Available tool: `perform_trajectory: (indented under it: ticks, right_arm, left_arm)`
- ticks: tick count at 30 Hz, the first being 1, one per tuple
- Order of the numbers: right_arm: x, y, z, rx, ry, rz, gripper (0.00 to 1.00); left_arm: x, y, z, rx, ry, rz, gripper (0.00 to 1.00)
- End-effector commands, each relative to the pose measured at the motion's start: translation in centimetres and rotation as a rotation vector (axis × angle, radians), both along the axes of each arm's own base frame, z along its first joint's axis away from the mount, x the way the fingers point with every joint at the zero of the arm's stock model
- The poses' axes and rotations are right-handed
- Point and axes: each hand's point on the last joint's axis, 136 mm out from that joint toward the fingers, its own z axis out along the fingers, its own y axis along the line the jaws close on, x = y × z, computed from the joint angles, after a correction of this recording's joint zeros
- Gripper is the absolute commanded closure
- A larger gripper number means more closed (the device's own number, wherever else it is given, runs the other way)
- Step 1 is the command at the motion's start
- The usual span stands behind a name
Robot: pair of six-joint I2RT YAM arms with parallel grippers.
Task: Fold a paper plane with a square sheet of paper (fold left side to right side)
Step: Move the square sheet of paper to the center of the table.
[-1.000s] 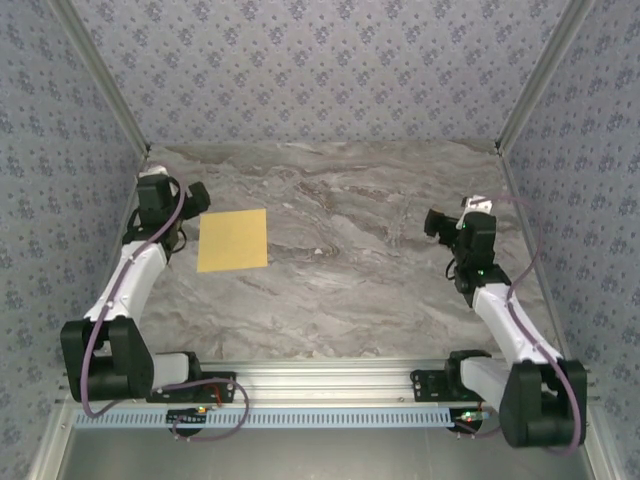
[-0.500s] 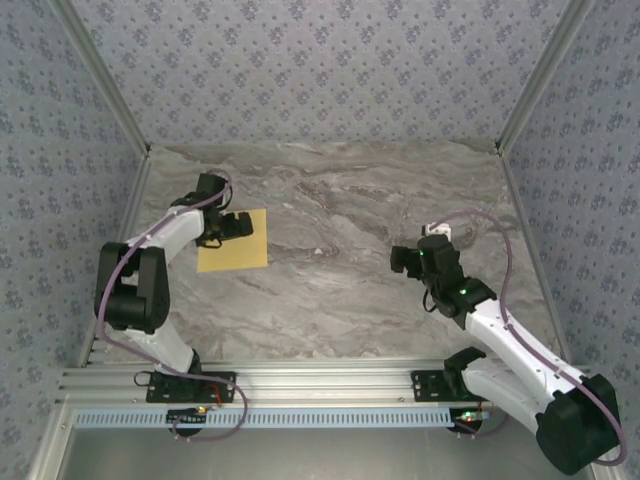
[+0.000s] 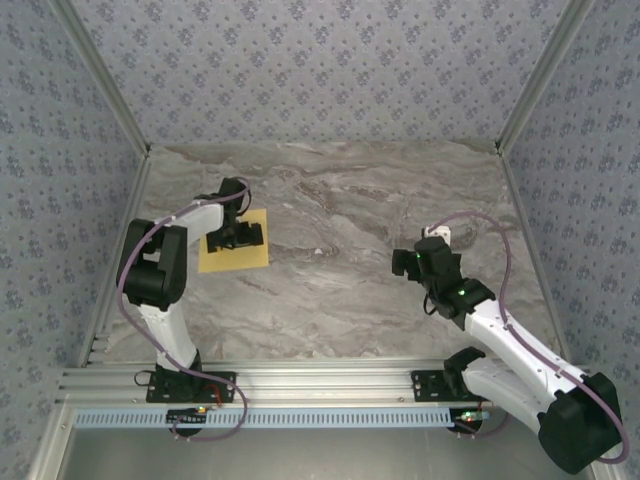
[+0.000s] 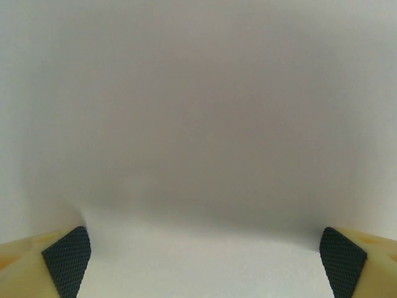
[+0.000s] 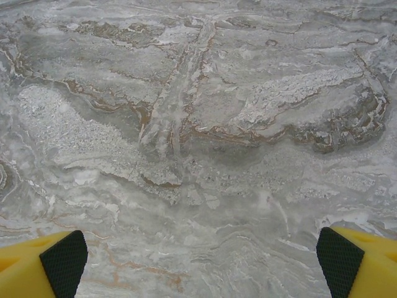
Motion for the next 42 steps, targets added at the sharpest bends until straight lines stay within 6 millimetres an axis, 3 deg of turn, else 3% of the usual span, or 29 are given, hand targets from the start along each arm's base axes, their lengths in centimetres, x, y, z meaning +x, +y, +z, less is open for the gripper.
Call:
perform_trajectory:
  ticks: [1, 8, 21, 25, 30, 34, 38, 42]
  right_arm:
    - [-0.2, -0.2, 0.6, -0.005, -0.004, -0.017, 0.00]
    - [-0.6, -0.3, 0.4, -0.006, 0.006, -0.019, 0.00]
    - [-1.1, -0.2, -0.3, 0.008, 0.031, -0.025, 0.00]
    - [-0.9, 0.5, -0.4, 0.033, 0.040, -0.008, 0.00]
    - [0.3, 2.8, -0.4, 0.071, 0.078, 0.042, 0.00]
    - [2.3, 6.0, -0.3, 0.081, 0.103, 0.086, 0.00]
    - [4.7, 9.9, -1.0, 0.084, 0.140, 0.132, 0.00]
    - [7.3, 14.5, -2.9, 0.069, 0.197, 0.201, 0.00]
  left_arm:
    - [-3.6, -2.3, -2.8, -0.062, 0.141, -0.022, 0.02]
    - [-6.3, -6.4, -3.4, -0.084, 0.190, -0.075, 0.02]
    - [-12.9, -16.4, -2.3, -0.134, 0.188, -0.145, 0.02]
    - [-13.4, -18.4, -1.5, -0.165, 0.175, -0.178, 0.02]
    - [-11.6, -18.6, 2.8, -0.235, 0.077, -0.185, 0.02]
    - [-10.6, -16.7, 6.0, -0.314, 0.006, -0.137, 0.02]
    - [-11.1, -14.8, 6.3, -0.415, 0.021, -0.090, 0.03]
    - [-12.4, -14.1, 5.1, -0.487, 0.051, -0.077, 0.06]
